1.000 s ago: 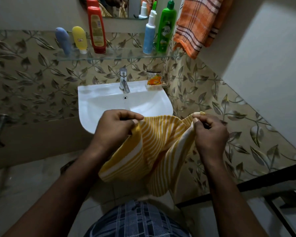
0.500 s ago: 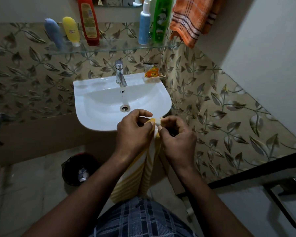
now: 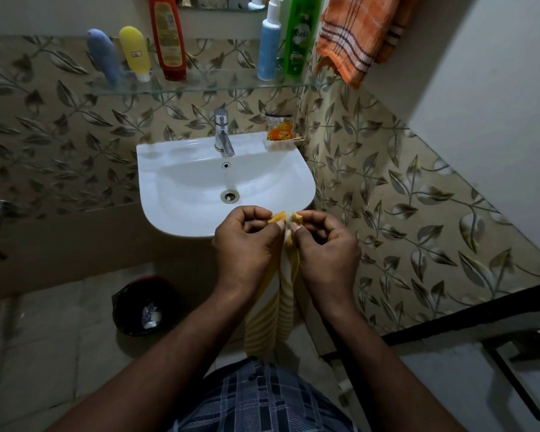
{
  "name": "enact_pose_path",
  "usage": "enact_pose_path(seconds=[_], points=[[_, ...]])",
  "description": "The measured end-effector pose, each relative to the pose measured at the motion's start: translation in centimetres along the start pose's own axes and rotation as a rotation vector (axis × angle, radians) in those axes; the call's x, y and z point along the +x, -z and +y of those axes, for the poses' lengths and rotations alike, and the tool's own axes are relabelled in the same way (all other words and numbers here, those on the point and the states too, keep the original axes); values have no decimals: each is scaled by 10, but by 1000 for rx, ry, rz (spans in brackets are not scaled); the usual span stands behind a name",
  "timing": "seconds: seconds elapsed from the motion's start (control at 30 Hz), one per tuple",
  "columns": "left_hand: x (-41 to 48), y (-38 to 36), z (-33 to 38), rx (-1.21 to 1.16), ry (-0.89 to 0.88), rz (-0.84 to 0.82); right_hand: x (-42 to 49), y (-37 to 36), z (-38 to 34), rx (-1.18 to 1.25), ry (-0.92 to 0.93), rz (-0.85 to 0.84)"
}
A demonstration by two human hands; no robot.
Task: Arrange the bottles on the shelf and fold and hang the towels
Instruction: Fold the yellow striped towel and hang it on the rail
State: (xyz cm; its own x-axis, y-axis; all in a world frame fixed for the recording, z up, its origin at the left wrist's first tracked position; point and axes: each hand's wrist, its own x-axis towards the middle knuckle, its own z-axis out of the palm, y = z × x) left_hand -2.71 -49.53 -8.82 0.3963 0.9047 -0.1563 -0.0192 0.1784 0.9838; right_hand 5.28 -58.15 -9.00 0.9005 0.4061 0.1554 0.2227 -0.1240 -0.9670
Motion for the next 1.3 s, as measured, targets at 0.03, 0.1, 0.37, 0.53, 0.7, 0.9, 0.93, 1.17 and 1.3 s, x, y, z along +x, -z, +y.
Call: enact_pose_path(seconds=[0.03,0.1,0.37,0.53,0.7,0.9,0.93,1.17,1.3], points=[[0,-1,0,-4,-16,8,1,-1,-1,-2,7,-4],[1,-1,1,-13,-46,23,1,-4,-2,-19,27,-12],[2,0,4,-28,-76,27,2,-10,-1,-36,88,16],[0,2,2,-31,-107,14,-1,-15,1,-57,175,29],[0,3,2,-15,-182,33,-2,-17,0,-94,270,40],[1,3,1,11,-208,87,-2,-19,2,-134,298,30],[1,3,1,14,-213,92,-3,-20,2,-149,313,34],[2,10,18,-33,-189,-22,-5,-18,-4,-97,361,-25],[13,11,30,46,-231,-58,-6,-12,-6,59,244,-56]])
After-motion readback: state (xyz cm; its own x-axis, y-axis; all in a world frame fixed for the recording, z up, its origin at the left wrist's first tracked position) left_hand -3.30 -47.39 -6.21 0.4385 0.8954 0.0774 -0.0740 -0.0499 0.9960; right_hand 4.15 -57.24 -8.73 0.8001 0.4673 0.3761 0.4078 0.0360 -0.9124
